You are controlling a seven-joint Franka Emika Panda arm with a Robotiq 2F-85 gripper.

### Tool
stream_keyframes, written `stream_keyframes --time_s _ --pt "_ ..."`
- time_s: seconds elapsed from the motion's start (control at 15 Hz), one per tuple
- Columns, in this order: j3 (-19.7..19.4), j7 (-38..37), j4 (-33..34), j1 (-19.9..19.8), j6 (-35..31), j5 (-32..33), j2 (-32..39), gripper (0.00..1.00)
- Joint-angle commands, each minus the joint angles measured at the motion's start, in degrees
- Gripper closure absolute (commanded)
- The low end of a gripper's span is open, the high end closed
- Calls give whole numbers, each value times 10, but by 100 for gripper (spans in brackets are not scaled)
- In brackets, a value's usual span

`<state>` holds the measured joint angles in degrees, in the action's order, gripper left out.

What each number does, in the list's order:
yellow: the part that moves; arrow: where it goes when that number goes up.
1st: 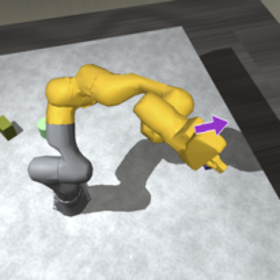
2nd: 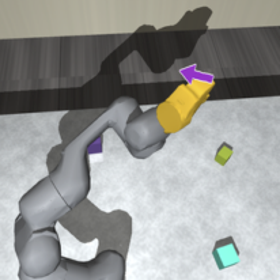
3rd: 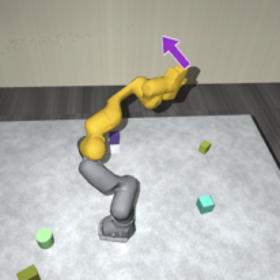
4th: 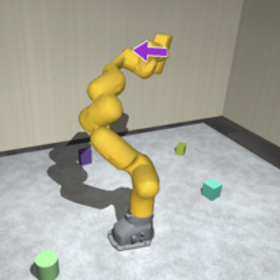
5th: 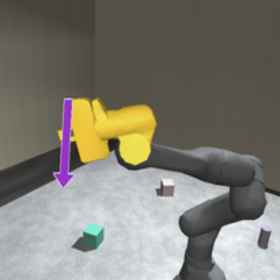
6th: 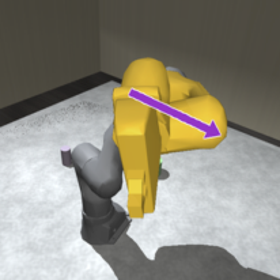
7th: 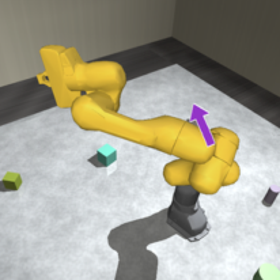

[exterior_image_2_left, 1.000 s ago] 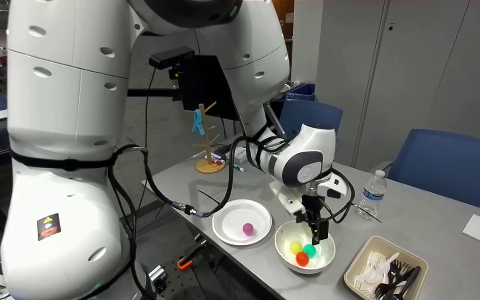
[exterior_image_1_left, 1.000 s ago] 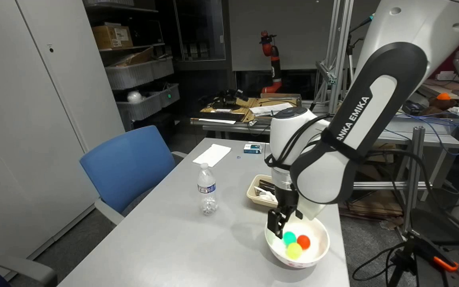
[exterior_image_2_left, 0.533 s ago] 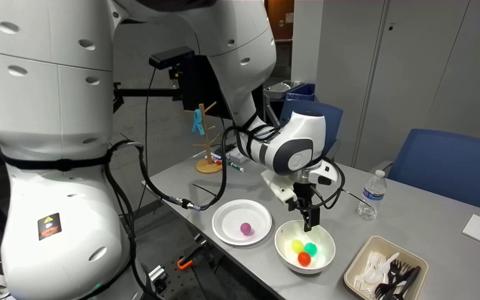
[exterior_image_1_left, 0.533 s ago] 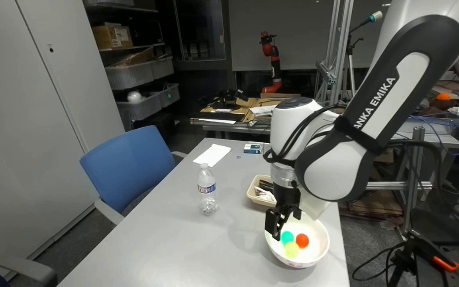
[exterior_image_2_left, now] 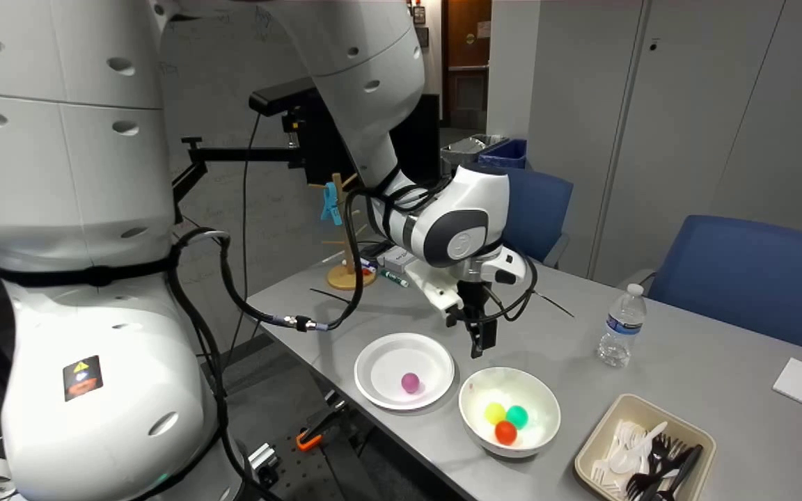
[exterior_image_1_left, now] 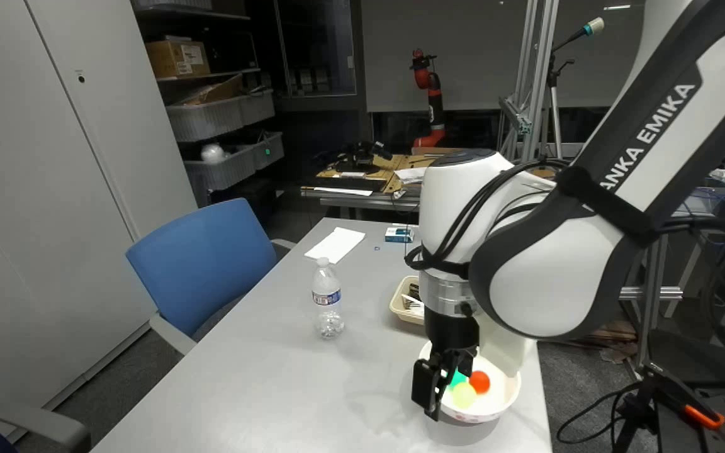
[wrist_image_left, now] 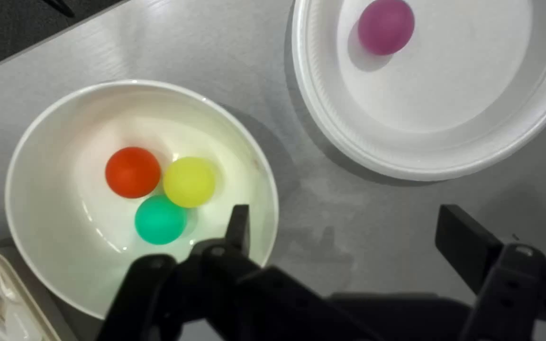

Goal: Move the balls from the plate to the bowl

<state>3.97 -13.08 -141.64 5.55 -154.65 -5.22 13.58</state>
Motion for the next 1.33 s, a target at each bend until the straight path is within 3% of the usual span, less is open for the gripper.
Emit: stream_keyframes --time_s 0.0,0.4,1.27 --pt "26 31 -12 -1 25 -33 -18 0" --pt "48 34 -29 4 29 -49 -9 0" --pt "65 36 -51 30 -62 -36 66 0"
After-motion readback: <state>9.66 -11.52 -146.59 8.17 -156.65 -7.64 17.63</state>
